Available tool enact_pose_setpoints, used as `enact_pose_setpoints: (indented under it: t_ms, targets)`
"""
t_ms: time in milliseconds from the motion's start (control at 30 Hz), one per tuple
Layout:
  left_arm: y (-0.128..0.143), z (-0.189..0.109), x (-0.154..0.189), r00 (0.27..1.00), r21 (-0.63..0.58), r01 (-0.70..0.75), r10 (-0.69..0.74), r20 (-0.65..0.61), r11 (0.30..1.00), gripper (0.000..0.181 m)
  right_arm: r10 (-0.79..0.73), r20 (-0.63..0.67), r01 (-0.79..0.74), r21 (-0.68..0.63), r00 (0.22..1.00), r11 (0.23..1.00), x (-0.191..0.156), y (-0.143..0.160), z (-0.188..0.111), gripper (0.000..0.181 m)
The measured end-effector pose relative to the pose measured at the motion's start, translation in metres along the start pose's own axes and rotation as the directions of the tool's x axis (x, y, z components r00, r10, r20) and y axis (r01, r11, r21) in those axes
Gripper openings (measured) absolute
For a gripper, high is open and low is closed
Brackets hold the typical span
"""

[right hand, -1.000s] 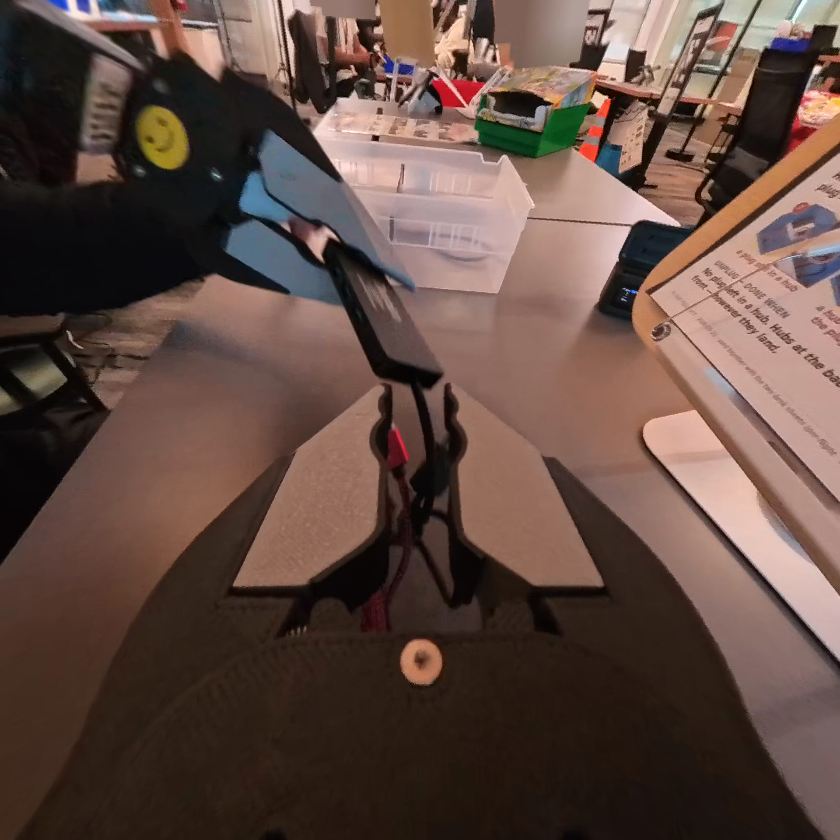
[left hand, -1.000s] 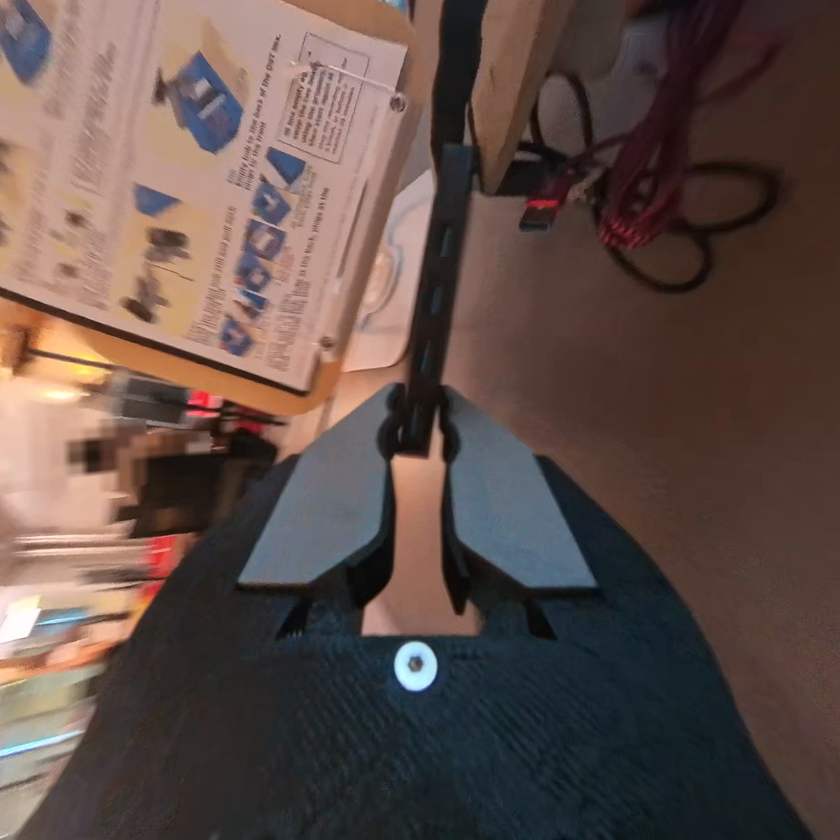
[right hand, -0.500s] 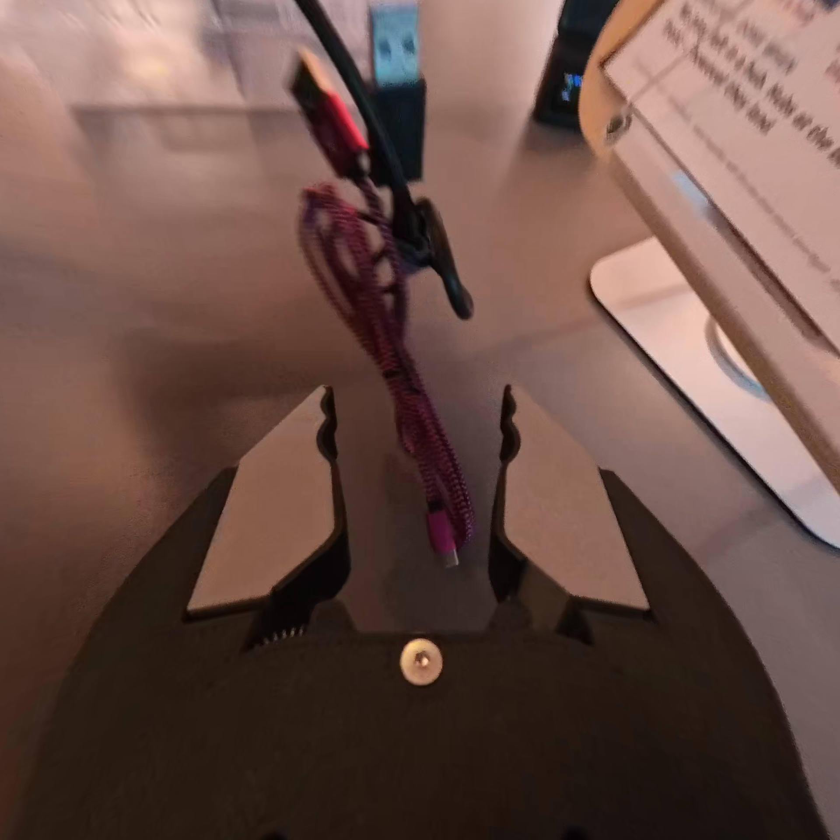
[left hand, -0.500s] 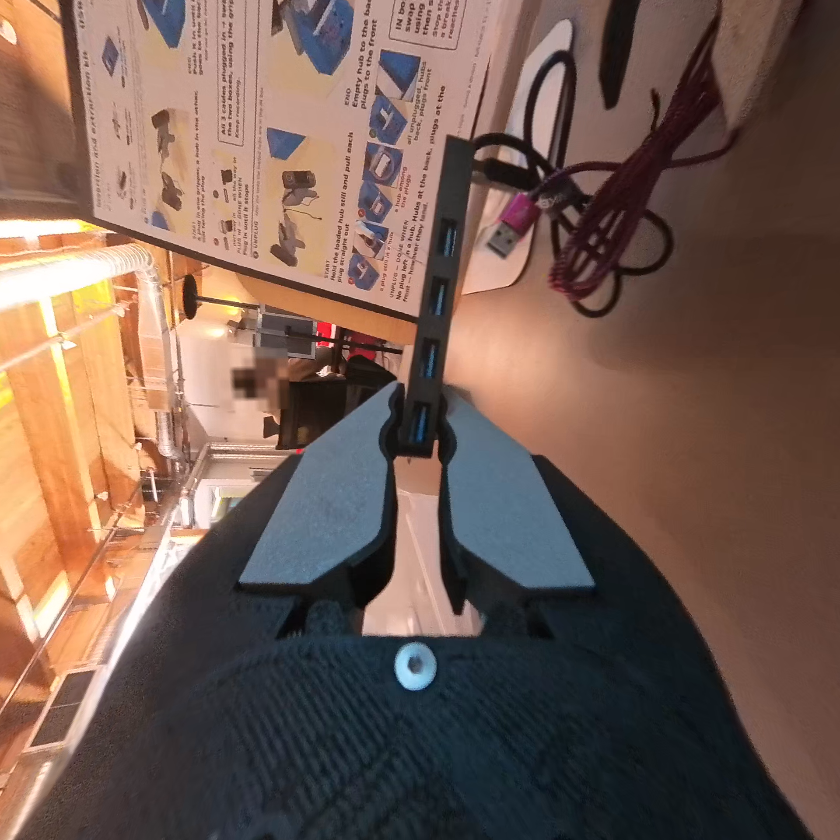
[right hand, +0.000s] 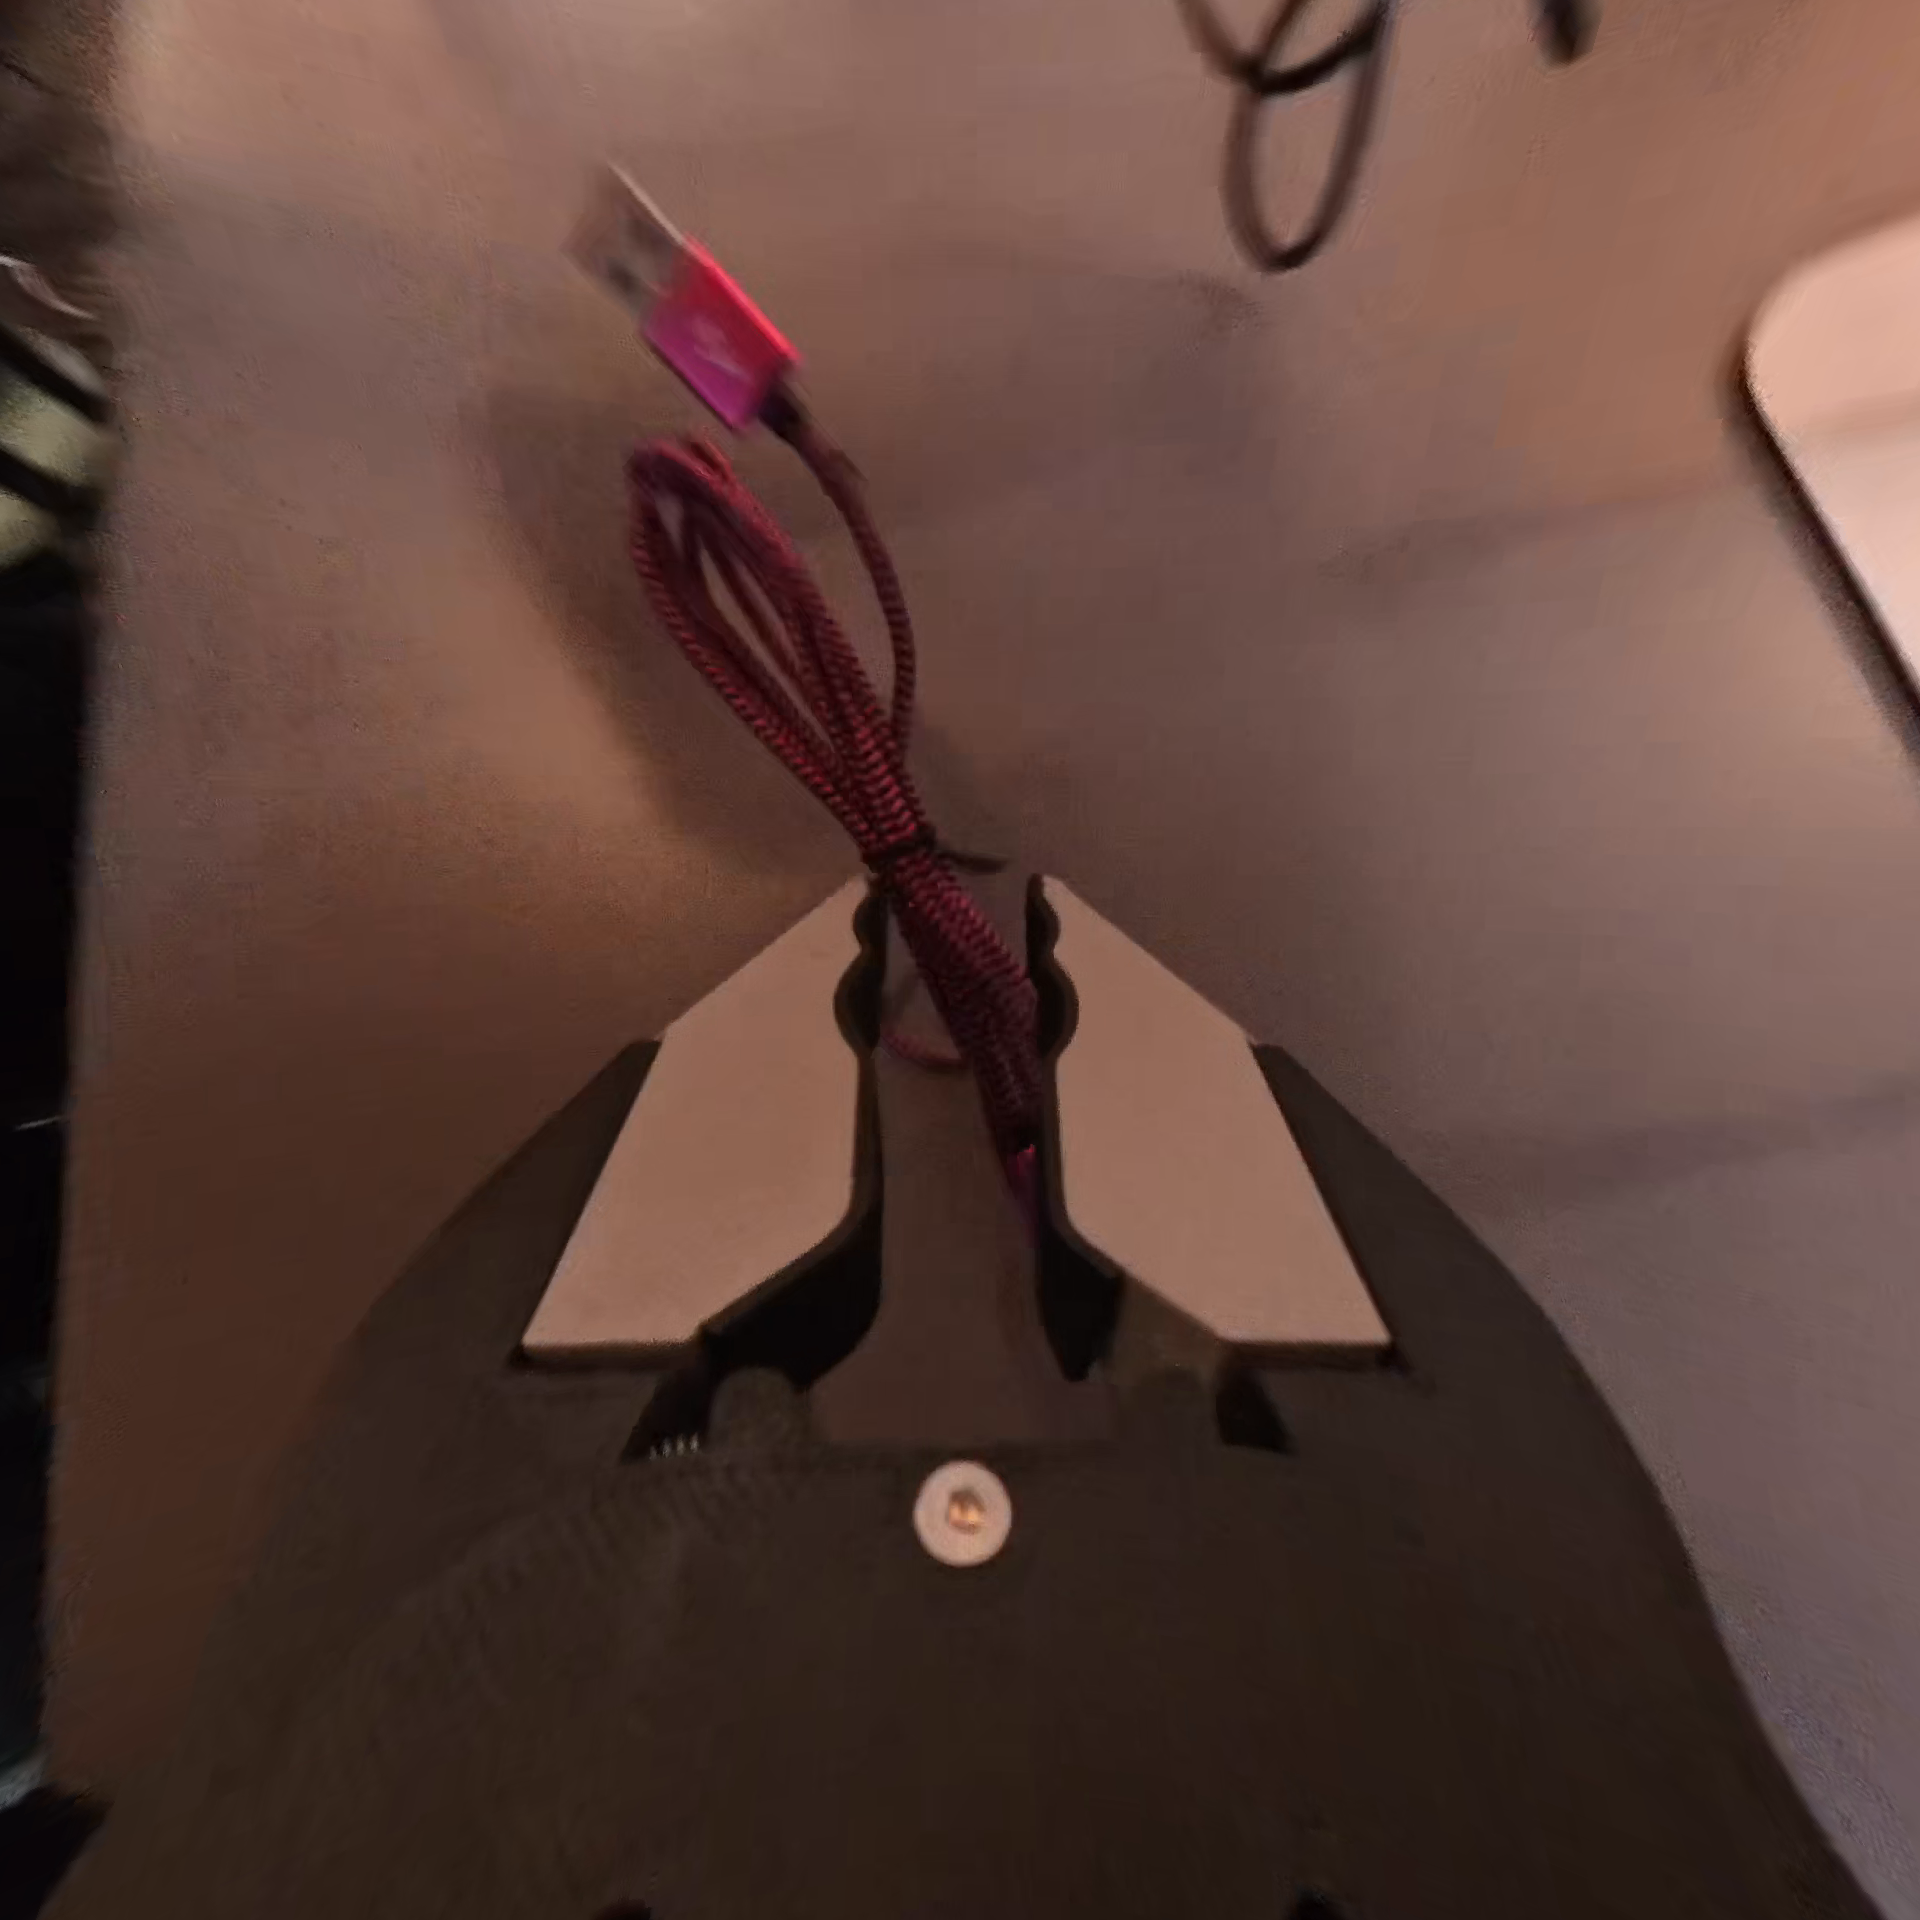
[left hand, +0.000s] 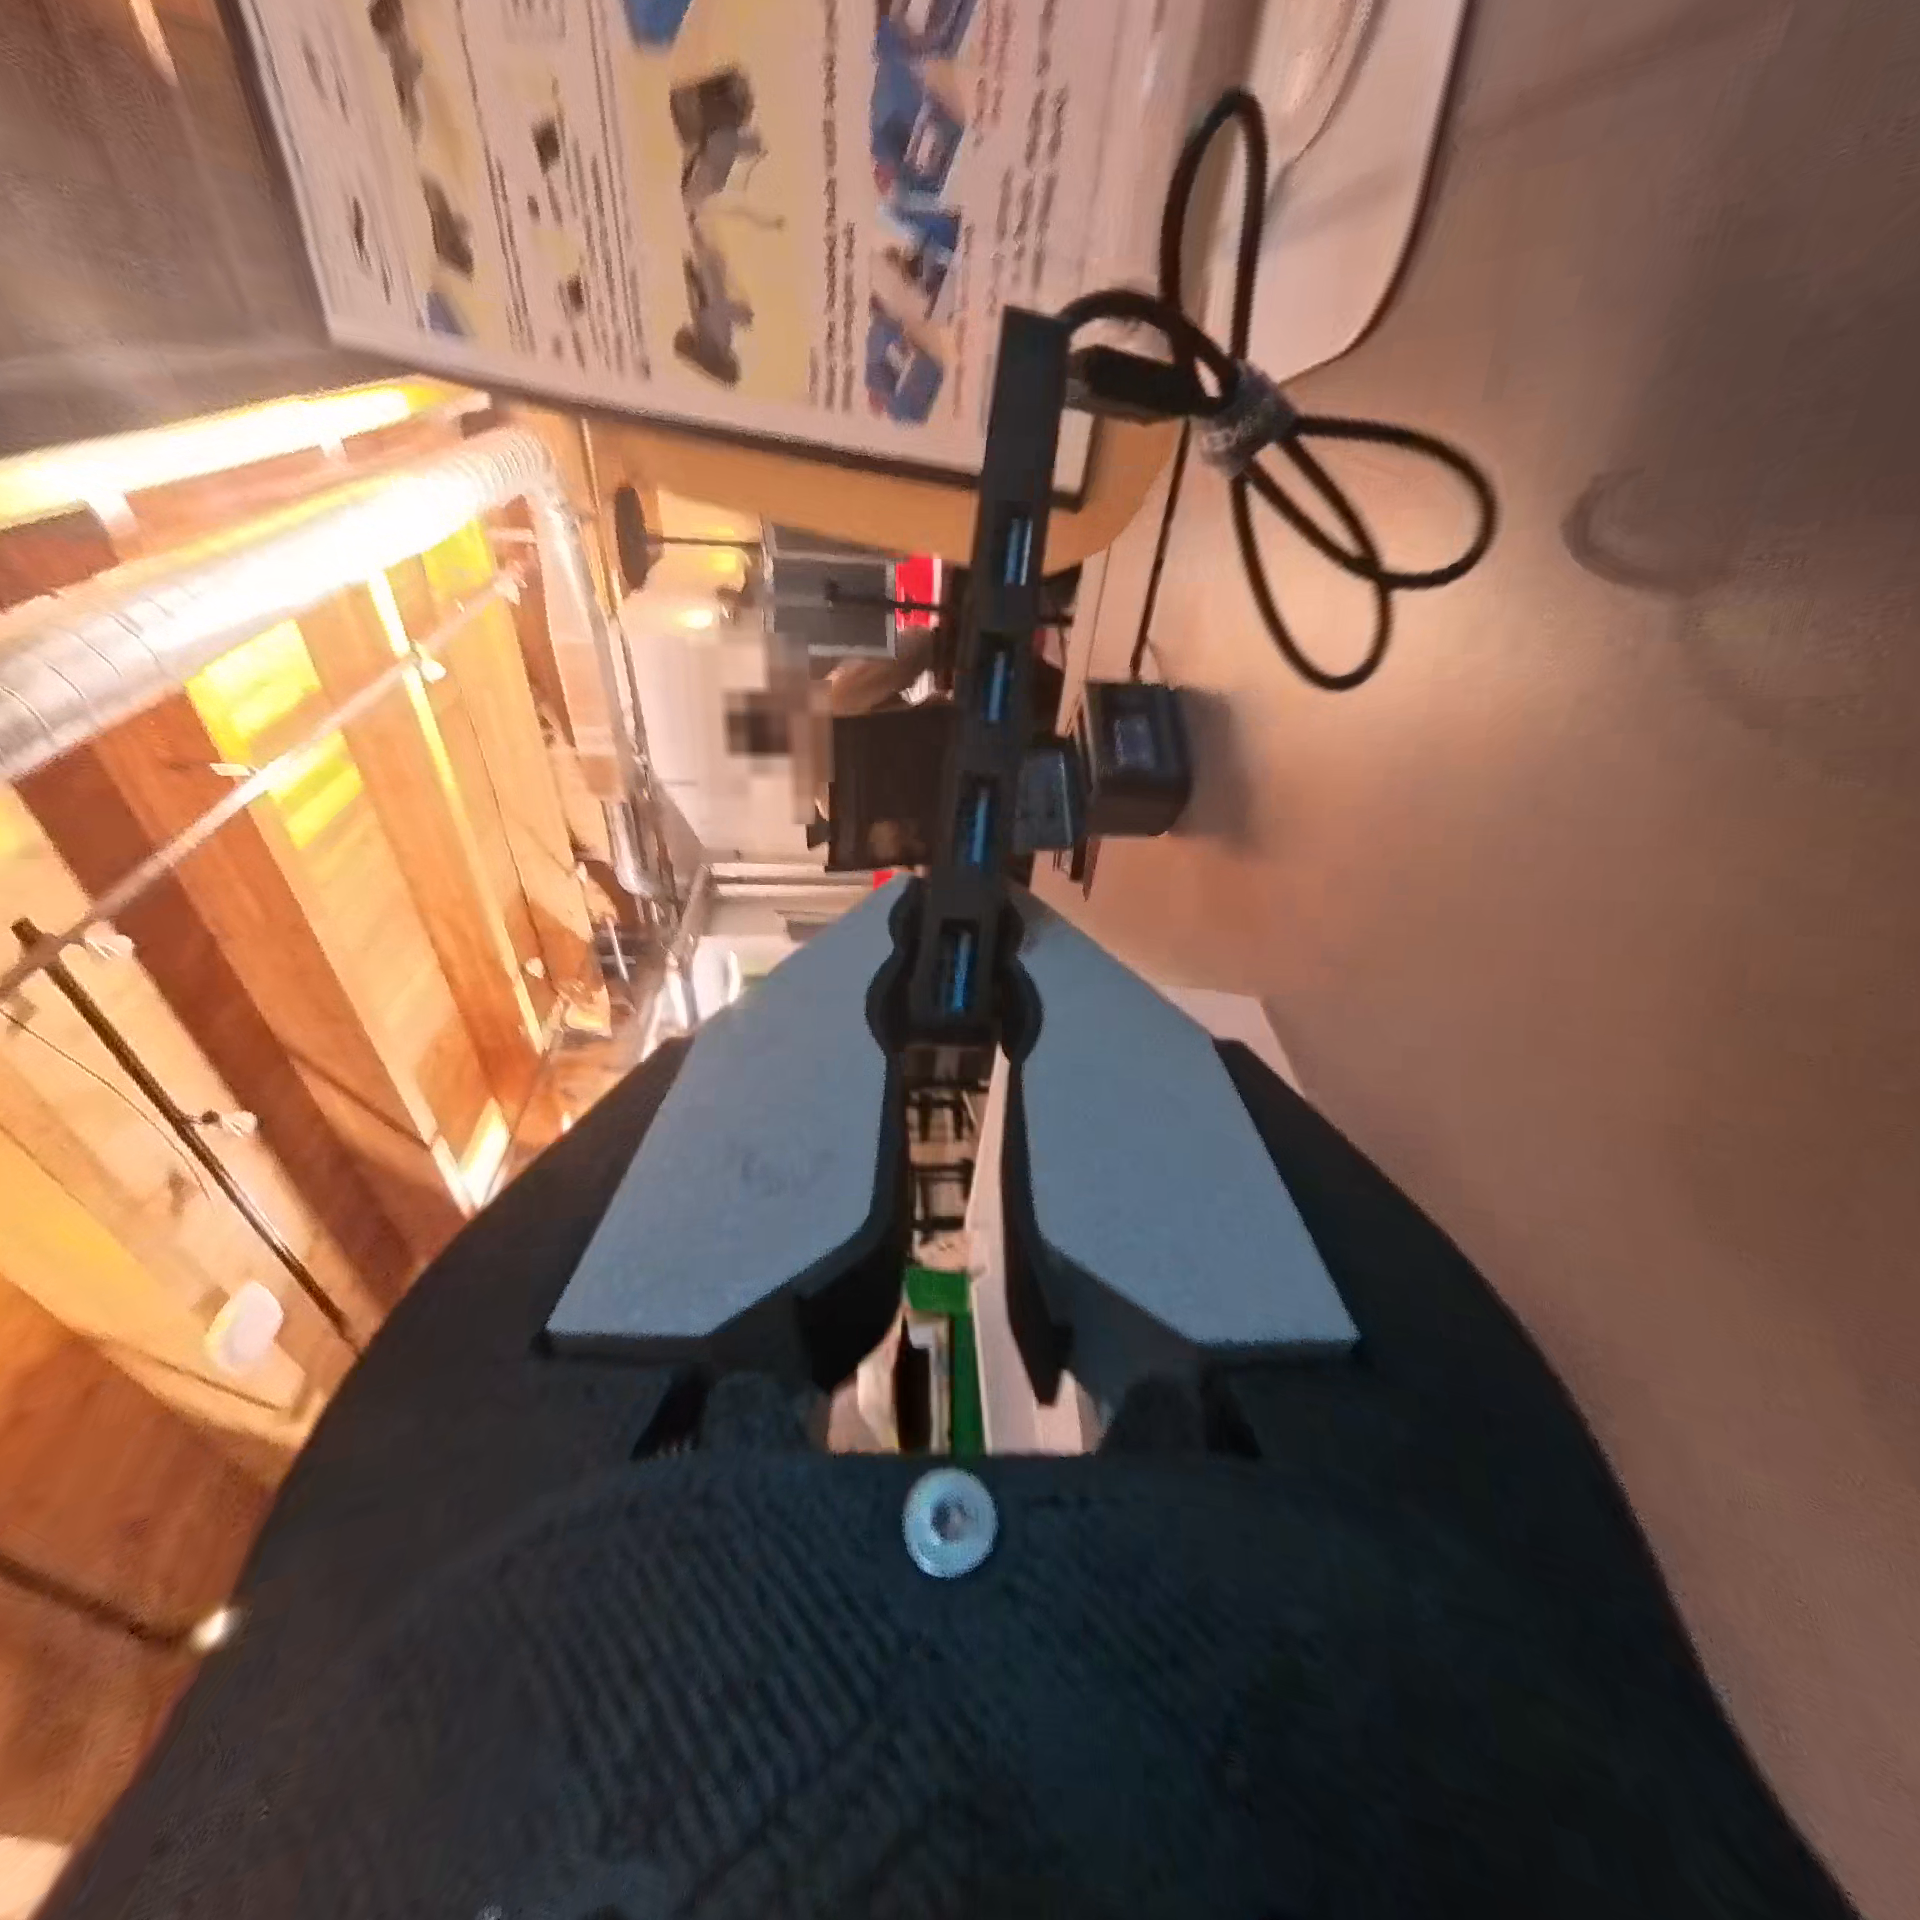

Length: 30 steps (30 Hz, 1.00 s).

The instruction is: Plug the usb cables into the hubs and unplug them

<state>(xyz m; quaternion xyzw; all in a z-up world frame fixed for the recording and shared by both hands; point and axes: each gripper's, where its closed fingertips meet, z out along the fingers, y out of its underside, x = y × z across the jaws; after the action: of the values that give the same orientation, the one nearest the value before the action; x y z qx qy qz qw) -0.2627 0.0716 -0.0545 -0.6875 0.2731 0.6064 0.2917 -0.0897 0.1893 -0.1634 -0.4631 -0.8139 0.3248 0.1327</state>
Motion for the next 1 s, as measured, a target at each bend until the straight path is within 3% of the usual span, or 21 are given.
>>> enact_pose_setpoints:
  t_ms: [67, 267, 333, 400, 467, 533, 600, 700, 833, 1000]
  targets:
    - [-0.018, -0.002, 0.019, 0.999, 0.07, -0.017, 0.021, -0.043, 0.997, 0.009, 0.005, -0.078, -0.005, -0.001, 0.997, 1.0, 0.014, 0.0, 0.001, 0.031]
    - [-0.054, -0.007, 0.077, 0.953, 0.185, 0.113, -0.053, -0.3, 0.976, 0.009, -0.106, -0.214, 0.172, 0.322, 0.971, 0.931, 0.01, -0.059, -0.025, 0.037]
    - [-0.061, -0.006, 0.084, 0.934, 0.196, 0.168, -0.093, -0.346, 0.966, 0.009, -0.156, -0.261, 0.235, 0.309, 0.953, 0.922, 0.007, -0.063, -0.019, 0.042]
    - [-0.066, -0.008, 0.092, 0.901, 0.202, 0.232, -0.132, -0.413, 0.952, 0.009, -0.204, -0.311, 0.292, 0.268, 0.928, 0.918, 0.005, -0.065, -0.007, 0.067]
    - [-0.069, -0.009, 0.099, 0.872, 0.204, 0.276, -0.156, -0.464, 0.939, 0.009, -0.239, -0.361, 0.338, 0.242, 0.901, 0.909, 0.005, -0.068, 0.006, 0.075]
    - [-0.073, -0.013, 0.1, 0.857, 0.222, 0.317, -0.178, -0.484, 0.922, 0.009, -0.276, -0.398, 0.38, 0.212, 0.875, 0.9, 0.003, -0.068, 0.018, 0.06]
    - [-0.083, -0.022, 0.098, 0.836, 0.266, 0.383, -0.21, -0.507, 0.884, 0.009, -0.328, -0.428, 0.438, 0.188, 0.842, 0.879, -0.001, -0.069, 0.026, 0.021]
    - [-0.092, -0.032, 0.091, 0.799, 0.331, 0.5, -0.279, -0.532, 0.8, 0.009, -0.369, -0.495, 0.501, 0.164, 0.786, 0.85, 0.003, -0.073, 0.026, 0.02]
    - [-0.101, -0.047, 0.074, 0.75, 0.392, 0.603, -0.327, -0.575, 0.695, 0.009, -0.336, -0.462, 0.48, 0.238, 0.821, 0.845, 0.004, -0.078, 0.029, 0.021]
    - [-0.095, -0.05, 0.072, 0.751, 0.424, 0.615, -0.331, -0.571, 0.665, 0.009, -0.345, -0.472, 0.482, 0.206, 0.811, 0.851, 0.0, -0.082, 0.038, 0.019]
